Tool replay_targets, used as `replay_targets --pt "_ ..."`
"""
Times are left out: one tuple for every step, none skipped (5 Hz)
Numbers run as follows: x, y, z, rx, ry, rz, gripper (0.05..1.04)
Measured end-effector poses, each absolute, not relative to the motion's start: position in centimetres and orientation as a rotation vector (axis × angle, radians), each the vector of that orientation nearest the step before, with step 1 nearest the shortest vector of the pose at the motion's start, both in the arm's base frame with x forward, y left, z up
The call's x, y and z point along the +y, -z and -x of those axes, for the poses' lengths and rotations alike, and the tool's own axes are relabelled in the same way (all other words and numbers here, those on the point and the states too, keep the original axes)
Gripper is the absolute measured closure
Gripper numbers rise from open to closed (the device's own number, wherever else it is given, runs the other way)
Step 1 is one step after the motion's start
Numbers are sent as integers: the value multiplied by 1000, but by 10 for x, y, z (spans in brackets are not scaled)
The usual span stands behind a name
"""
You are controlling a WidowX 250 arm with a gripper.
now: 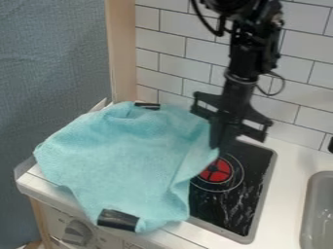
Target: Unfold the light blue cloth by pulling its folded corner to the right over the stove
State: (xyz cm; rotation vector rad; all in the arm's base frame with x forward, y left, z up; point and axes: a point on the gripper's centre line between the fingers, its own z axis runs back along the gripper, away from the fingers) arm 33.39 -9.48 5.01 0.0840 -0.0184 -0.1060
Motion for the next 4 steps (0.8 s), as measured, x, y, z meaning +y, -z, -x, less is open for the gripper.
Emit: replay_targets --pt "-125 -50 -344 -15 123 -27 1033" --pt "-137 -40 -356 11 99 5 1033" --pt "-147 -21 -364 64 78 27 1033" --pt "-153 -7 -370 74 63 18 1033"
